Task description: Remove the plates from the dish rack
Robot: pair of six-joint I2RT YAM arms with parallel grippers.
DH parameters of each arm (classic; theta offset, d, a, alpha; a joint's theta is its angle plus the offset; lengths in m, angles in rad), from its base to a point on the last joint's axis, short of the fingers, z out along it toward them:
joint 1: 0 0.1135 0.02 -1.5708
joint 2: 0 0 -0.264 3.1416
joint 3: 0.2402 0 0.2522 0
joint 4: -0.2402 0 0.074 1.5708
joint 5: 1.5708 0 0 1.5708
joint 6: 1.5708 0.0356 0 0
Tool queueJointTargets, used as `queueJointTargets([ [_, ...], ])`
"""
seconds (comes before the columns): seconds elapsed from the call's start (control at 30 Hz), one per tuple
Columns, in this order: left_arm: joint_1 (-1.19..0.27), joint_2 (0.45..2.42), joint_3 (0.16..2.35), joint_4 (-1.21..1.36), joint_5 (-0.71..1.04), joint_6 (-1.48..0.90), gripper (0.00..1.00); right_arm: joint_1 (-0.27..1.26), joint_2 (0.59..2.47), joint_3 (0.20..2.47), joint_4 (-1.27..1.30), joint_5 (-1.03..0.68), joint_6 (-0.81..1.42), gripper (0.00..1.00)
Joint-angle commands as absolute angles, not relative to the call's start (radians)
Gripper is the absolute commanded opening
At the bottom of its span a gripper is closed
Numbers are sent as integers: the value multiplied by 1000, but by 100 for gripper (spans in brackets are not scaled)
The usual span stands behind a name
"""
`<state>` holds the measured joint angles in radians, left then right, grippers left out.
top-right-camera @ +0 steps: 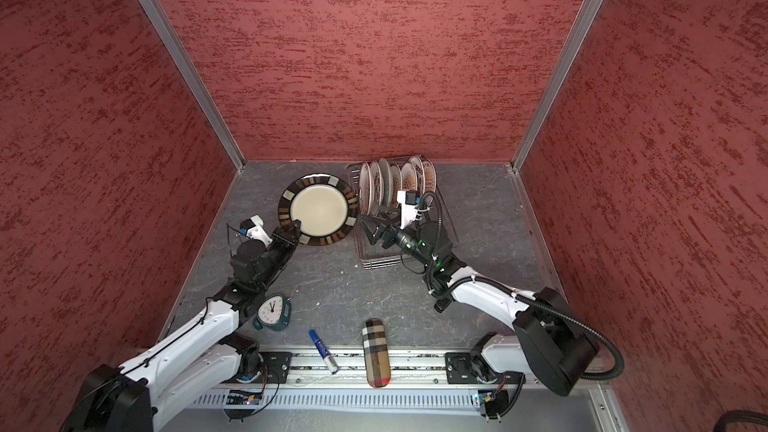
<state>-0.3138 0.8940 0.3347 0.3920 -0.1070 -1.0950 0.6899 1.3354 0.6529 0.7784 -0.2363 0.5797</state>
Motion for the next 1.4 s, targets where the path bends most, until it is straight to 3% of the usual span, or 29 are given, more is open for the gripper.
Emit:
queueJointTargets([
  [0.0,-249,864,409,486,-88,-1166,0,732,1381,711,645,-191,453,99],
  [0.3,-142,897,438,367,-137,-1157,0,790,1515,846,528,-278,283,99],
  [0.7,-6,1081,494,345,-140,-1171,0,811,1678,981,501,-388,287,99],
  [0.83,48,1174,493,432,-51,-1197,0,820,1751,1057,441,-366,290,99],
  [1.17,78,1326,573,400,-70,-1193,0,831,1878,1193,346,-283,307,99],
  [1.37,105,1408,554,527,-81,-1207,0,833,1941,1258,308,-311,315,99],
])
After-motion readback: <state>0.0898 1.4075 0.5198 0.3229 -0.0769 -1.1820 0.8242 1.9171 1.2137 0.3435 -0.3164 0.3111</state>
